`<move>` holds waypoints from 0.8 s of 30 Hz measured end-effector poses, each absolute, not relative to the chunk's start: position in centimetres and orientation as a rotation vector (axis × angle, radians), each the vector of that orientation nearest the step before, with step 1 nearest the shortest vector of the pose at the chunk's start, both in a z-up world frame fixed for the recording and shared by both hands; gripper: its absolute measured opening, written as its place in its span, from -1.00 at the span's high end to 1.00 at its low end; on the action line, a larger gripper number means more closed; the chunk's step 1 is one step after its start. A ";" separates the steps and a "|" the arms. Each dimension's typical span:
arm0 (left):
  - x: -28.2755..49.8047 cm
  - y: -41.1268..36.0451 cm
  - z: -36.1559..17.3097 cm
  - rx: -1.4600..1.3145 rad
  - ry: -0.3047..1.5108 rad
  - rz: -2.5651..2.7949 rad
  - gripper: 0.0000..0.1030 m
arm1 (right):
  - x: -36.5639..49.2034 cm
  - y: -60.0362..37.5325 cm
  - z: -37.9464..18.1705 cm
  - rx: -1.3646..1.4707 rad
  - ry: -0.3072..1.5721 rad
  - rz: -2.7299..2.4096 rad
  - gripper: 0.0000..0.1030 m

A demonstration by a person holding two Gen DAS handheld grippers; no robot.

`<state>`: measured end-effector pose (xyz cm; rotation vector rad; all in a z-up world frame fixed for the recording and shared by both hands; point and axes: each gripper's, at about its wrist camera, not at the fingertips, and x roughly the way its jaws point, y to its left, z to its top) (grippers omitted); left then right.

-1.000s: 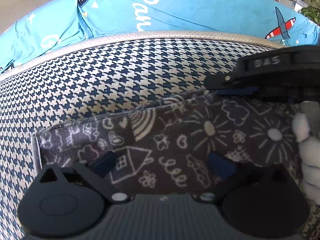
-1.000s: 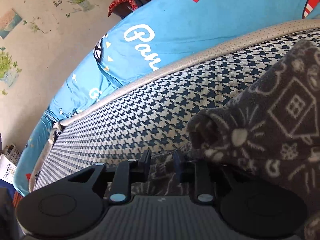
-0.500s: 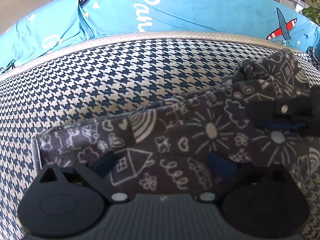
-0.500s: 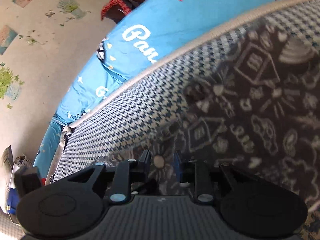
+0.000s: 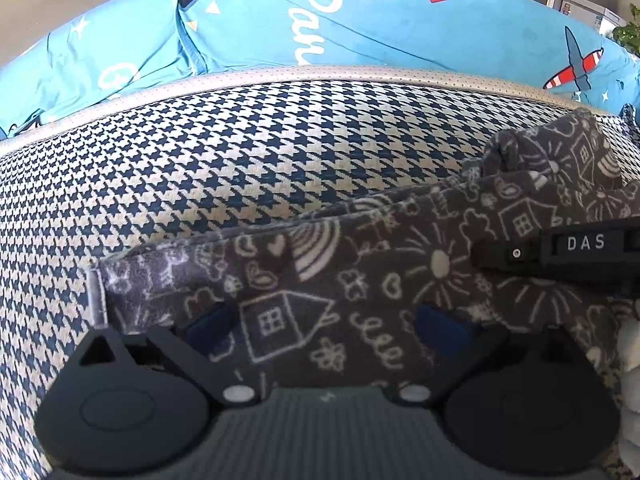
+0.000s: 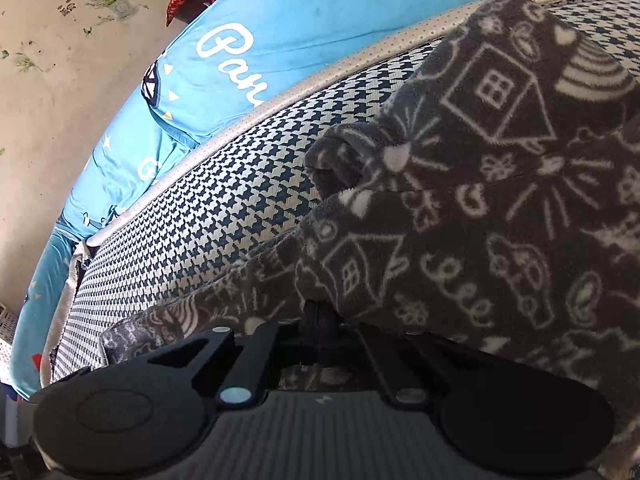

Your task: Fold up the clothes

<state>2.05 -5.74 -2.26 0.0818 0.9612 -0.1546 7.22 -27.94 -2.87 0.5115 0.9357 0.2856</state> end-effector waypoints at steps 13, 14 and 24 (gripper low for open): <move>2.3 -3.7 -3.5 0.096 0.961 -0.144 -1.00 | 3.4 -29.1 0.8 0.569 0.818 0.333 0.92; 2.5 -4.0 -3.7 0.096 0.962 -0.145 -1.00 | 2.8 -29.3 1.1 0.581 0.811 0.339 0.92; 3.2 -2.8 -4.1 0.095 0.955 -0.156 -1.00 | -0.1 -28.8 -0.5 0.550 0.879 0.320 0.90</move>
